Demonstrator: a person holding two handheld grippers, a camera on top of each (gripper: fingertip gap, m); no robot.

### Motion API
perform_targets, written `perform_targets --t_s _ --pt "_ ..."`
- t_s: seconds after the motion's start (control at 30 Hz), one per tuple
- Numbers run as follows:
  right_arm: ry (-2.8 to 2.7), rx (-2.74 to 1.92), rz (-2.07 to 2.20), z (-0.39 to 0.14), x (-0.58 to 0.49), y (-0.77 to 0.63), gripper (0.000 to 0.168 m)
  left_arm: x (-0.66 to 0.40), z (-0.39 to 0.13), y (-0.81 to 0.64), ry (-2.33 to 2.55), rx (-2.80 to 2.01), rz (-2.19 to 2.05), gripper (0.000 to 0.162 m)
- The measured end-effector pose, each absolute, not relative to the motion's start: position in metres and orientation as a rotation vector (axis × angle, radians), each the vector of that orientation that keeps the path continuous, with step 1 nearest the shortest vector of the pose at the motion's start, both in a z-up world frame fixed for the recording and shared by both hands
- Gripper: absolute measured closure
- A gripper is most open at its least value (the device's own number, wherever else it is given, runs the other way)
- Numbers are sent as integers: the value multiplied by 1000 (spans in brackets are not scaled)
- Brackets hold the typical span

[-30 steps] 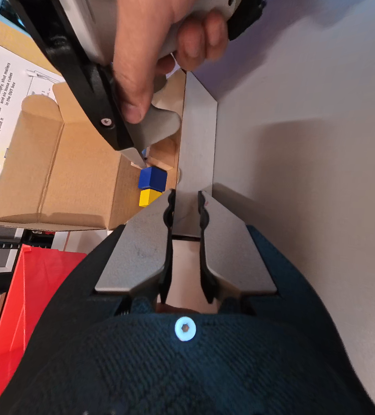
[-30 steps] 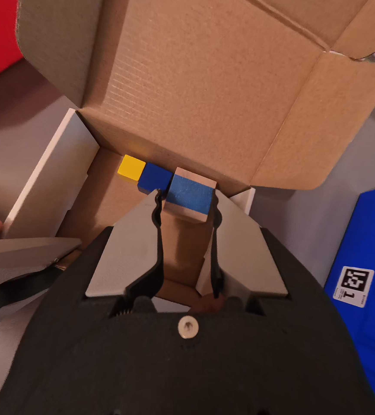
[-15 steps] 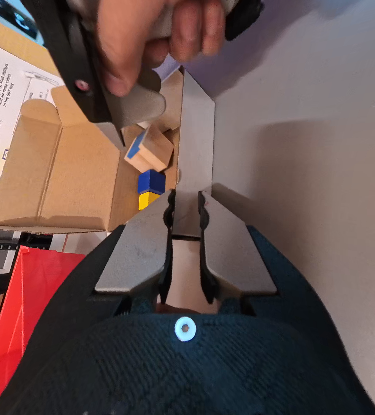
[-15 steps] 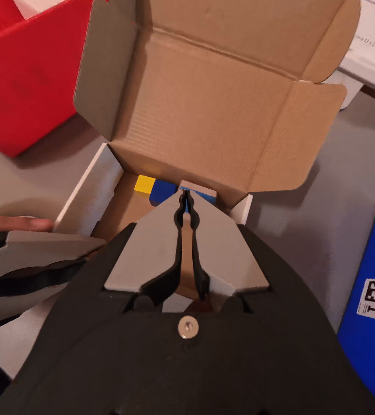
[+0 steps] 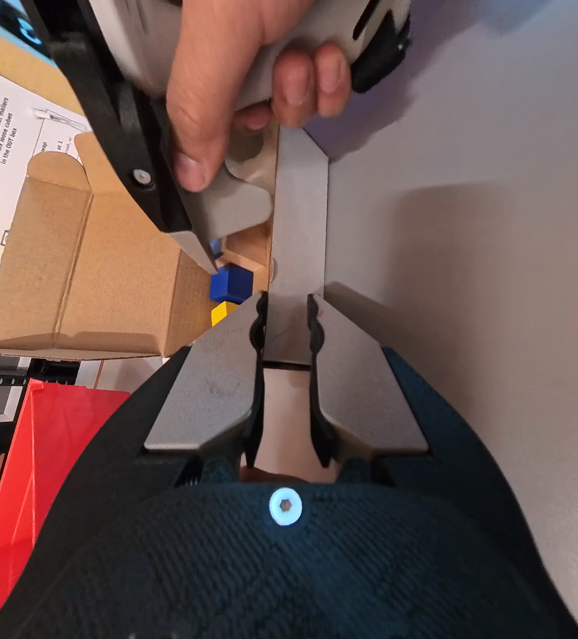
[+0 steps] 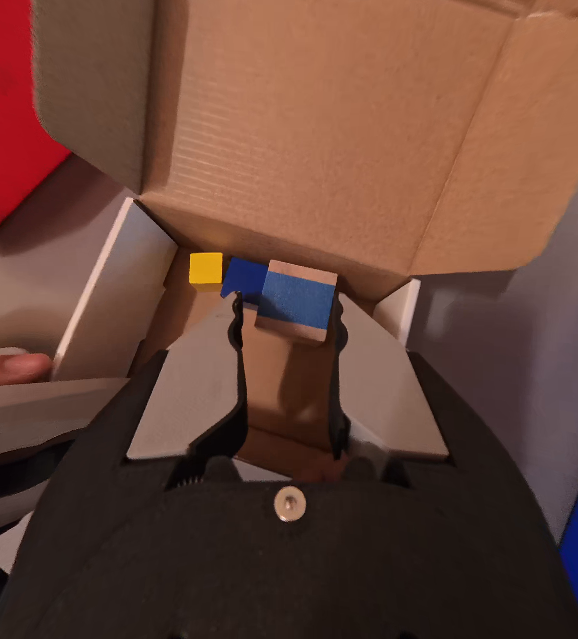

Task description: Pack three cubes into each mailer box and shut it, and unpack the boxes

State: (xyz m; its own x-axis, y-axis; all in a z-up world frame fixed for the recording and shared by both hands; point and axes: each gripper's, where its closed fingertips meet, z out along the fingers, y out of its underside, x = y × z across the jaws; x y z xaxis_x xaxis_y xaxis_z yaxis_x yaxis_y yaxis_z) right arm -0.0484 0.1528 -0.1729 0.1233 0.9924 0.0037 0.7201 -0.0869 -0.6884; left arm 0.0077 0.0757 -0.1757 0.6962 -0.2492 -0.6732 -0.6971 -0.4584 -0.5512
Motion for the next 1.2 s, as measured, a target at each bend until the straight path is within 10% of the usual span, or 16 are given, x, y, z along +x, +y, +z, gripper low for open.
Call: perform_targets --t_s 0.63,1.0,1.2 --pt "-1699 -1710 810 -140 -25 147 126 7 -176 74 731 -2025 646 142" --pt "-1351 -1508 810 -4 80 237 126 7 -175 74 720 -2021 629 145" --pt "-1238 -1782 678 -54 132 333 126 9 -175 73 728 -2026 621 147"
